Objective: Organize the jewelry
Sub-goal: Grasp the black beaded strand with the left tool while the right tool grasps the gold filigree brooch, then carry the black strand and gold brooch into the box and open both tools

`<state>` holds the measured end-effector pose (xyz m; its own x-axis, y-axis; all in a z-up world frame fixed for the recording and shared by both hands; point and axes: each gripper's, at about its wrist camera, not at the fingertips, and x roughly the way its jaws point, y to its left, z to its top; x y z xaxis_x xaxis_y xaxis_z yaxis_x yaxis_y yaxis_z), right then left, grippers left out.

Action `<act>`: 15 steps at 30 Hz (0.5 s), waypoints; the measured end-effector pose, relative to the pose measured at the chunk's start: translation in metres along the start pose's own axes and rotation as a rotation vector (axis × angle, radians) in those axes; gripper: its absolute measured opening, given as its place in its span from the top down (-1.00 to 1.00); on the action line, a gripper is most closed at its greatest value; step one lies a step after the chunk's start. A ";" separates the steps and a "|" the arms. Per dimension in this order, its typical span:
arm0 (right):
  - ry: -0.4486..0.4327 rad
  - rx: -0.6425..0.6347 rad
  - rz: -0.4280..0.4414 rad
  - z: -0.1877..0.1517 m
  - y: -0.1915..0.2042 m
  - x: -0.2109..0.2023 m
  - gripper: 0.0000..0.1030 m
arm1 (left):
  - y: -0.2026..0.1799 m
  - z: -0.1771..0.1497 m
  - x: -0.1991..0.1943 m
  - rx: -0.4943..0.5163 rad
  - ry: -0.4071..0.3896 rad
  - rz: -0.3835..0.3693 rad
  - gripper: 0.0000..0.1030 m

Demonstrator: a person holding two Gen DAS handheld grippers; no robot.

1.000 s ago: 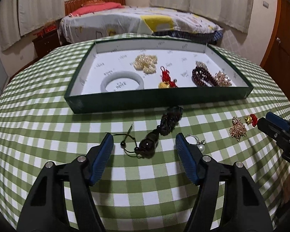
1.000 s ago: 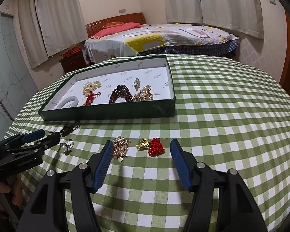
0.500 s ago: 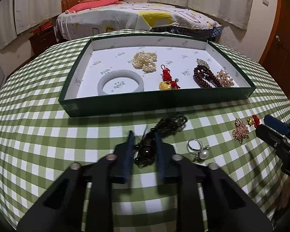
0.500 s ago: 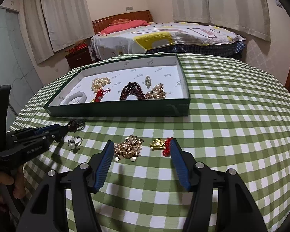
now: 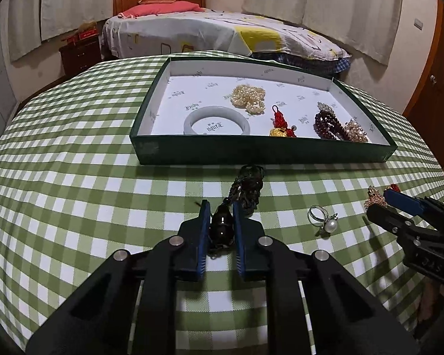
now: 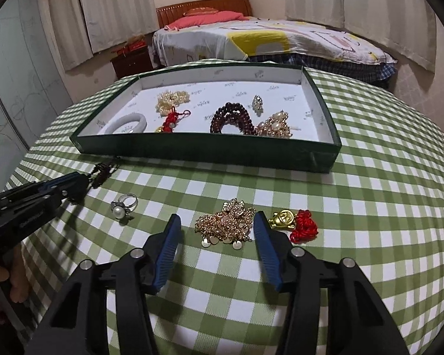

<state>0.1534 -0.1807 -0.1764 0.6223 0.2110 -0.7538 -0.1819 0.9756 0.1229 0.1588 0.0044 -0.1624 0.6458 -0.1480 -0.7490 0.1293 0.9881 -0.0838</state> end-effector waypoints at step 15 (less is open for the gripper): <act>-0.013 -0.025 -0.012 -0.003 0.000 -0.003 0.62 | -0.002 -0.005 -0.001 -0.012 0.000 -0.011 0.35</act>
<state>0.1491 -0.1818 -0.1763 0.6344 0.1998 -0.7467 -0.1930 0.9764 0.0973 0.1543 0.0029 -0.1650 0.6447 -0.1589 -0.7477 0.1273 0.9868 -0.0999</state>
